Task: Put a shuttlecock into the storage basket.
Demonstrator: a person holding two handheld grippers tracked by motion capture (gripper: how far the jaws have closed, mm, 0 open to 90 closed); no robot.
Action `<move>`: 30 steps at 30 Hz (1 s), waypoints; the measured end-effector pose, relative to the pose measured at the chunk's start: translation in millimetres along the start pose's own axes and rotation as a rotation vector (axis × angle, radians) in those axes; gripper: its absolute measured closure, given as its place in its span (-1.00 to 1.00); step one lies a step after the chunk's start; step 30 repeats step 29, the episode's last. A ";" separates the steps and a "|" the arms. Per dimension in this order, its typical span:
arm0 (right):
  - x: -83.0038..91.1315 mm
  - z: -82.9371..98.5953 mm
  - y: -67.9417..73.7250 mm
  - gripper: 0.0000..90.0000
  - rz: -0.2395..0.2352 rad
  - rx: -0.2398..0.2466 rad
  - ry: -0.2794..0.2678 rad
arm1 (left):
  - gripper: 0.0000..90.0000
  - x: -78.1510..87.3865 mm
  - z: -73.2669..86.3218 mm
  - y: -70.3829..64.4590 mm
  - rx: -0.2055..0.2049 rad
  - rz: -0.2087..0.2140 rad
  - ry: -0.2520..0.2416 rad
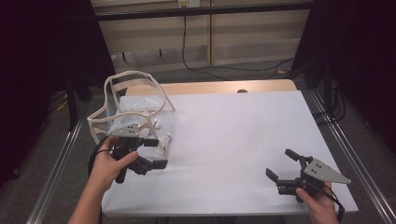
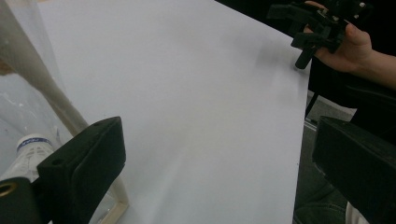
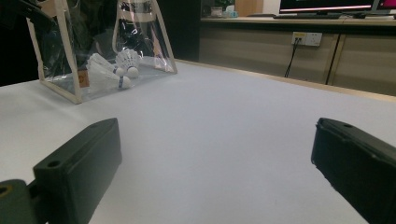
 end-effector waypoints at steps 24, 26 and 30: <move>0.3 -0.1 -0.2 -0.97 0.000 0.001 0.000 | -0.94 -8.7 21.1 7.0 0.002 0.005 -0.014; 0.2 0.0 -0.3 -0.97 0.000 0.002 0.000 | -0.94 -8.6 23.1 8.1 0.001 0.004 -0.014; 0.4 0.0 -0.4 -0.97 0.001 0.001 0.000 | -0.94 -9.4 26.8 9.4 -0.003 -0.002 -0.021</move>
Point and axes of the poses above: each handheld gripper's, and its own axes: x roughly backward along the jaws, z roughly out of its underside, y roughly to its left, the point moved 4 cm from there along -x, roughly forward along the jaws, and after that the axes turned 9 degrees about x, right-handed, at the moved point
